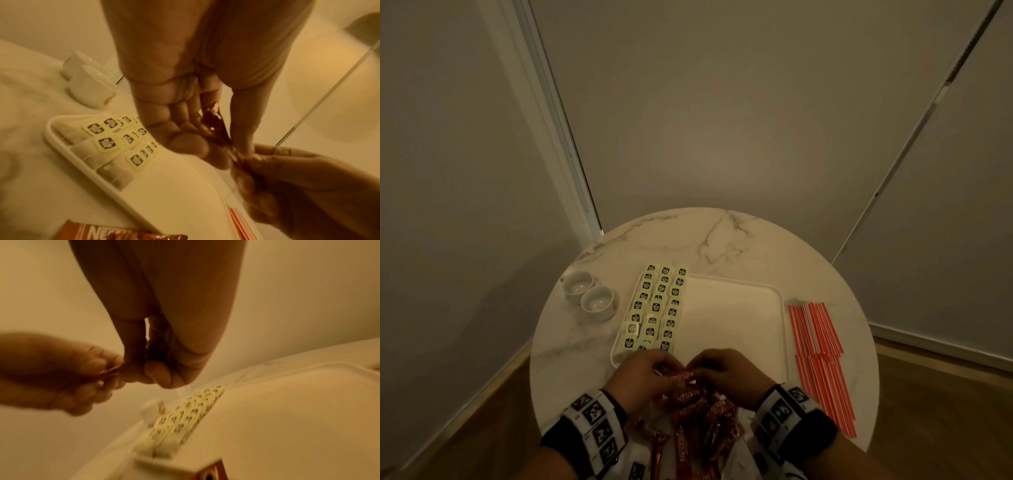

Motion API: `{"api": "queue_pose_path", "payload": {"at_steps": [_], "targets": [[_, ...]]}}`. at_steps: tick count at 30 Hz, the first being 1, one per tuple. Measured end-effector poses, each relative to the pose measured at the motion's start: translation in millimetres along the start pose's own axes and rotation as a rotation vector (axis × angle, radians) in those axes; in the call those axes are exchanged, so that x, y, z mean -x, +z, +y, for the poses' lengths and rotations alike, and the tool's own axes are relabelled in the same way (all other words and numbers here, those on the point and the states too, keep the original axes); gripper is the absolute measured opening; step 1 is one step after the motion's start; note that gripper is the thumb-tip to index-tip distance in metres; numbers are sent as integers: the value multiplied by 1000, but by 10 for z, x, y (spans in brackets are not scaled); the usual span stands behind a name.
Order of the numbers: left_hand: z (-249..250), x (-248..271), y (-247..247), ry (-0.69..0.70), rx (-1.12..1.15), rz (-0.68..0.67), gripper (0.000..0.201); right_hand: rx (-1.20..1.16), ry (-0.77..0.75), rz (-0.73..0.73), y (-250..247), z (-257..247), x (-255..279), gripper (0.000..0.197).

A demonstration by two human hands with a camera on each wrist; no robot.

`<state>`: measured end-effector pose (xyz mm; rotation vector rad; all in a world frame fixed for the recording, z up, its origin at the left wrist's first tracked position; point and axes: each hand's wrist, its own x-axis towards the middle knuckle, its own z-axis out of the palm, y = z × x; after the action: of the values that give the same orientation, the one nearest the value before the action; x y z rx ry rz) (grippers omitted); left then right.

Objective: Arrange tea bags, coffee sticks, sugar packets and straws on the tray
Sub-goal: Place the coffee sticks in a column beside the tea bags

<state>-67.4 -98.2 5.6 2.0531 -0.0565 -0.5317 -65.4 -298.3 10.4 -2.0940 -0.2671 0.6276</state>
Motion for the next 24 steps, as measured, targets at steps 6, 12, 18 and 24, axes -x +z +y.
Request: {"api": "queue_pose_path", "payload": {"at_steps": [6,12,18,24], "targets": [[184,35,-73,29,332,-6,9,-516,-59,67,-170,-42,61,22],[171,-25,2,-23,446,35,11,-558,-48,108,-114,-19,24,17],[187,-85,64,-39,457,56,7,-542,-37,146,-119,-7,-13,18],[116,-140,37,-75,523,56,11,-745,24,120,-70,62,-37,29]]}}
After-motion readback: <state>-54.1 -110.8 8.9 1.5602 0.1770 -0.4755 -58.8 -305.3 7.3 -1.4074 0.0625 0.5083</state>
